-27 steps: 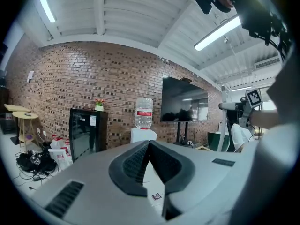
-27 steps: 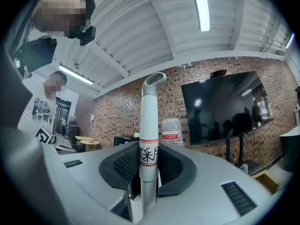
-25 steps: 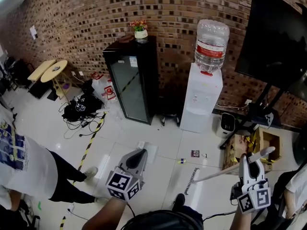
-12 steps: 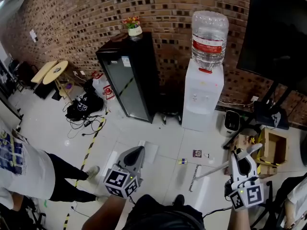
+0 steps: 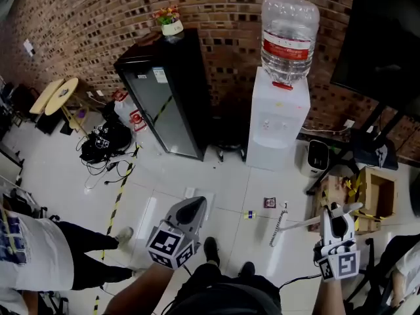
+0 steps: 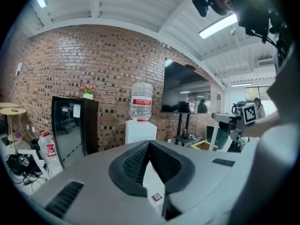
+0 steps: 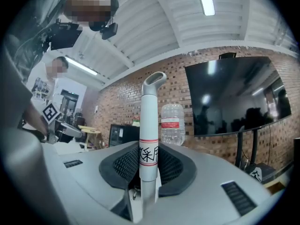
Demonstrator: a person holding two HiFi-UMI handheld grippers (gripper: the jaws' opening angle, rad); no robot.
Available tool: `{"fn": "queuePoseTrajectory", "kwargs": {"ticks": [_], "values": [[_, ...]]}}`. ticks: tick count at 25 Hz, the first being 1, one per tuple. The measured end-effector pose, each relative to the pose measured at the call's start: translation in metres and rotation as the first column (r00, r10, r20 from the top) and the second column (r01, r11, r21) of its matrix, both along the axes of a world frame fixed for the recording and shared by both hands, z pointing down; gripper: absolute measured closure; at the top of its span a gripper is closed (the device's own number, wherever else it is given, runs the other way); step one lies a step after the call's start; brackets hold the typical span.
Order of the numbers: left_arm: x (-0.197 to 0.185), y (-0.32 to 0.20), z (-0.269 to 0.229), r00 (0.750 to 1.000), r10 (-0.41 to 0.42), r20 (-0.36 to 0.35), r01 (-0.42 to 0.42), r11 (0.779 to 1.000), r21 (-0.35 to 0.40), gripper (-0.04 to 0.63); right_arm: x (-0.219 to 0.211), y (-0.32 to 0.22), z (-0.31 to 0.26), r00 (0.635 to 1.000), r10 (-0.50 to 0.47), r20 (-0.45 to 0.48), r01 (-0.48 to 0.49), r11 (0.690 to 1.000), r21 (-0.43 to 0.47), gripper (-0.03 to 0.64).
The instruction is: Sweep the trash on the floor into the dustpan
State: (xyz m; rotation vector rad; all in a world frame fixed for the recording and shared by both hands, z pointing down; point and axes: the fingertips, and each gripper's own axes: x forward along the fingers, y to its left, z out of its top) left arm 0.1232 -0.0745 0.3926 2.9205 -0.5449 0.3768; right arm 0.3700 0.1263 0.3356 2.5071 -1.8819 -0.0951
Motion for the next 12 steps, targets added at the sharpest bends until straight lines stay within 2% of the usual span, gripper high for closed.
{"fn": "queuePoseTrajectory", "kwargs": {"ticks": [4,8,12], "values": [[0.016,-0.021,0.034,0.999,0.032,0.02,-0.031,0.999,-0.024,0.586,0.022,-0.026,0.054,1.0,0.024,0.004,-0.024,0.997,-0.079,0.511],[0.031,-0.041,0.069,0.999,0.027,0.025,-0.026,0.999,-0.029,0.586,0.046,-0.044,0.104,0.997,0.071,0.026,-0.067,0.992,-0.109,0.511],[0.032,-0.052,0.116,0.999,0.012,0.038,-0.011,0.999,-0.048,0.586,0.054,-0.057,0.16,0.997,0.063,0.045,-0.055,0.986,-0.159,0.512]]}}
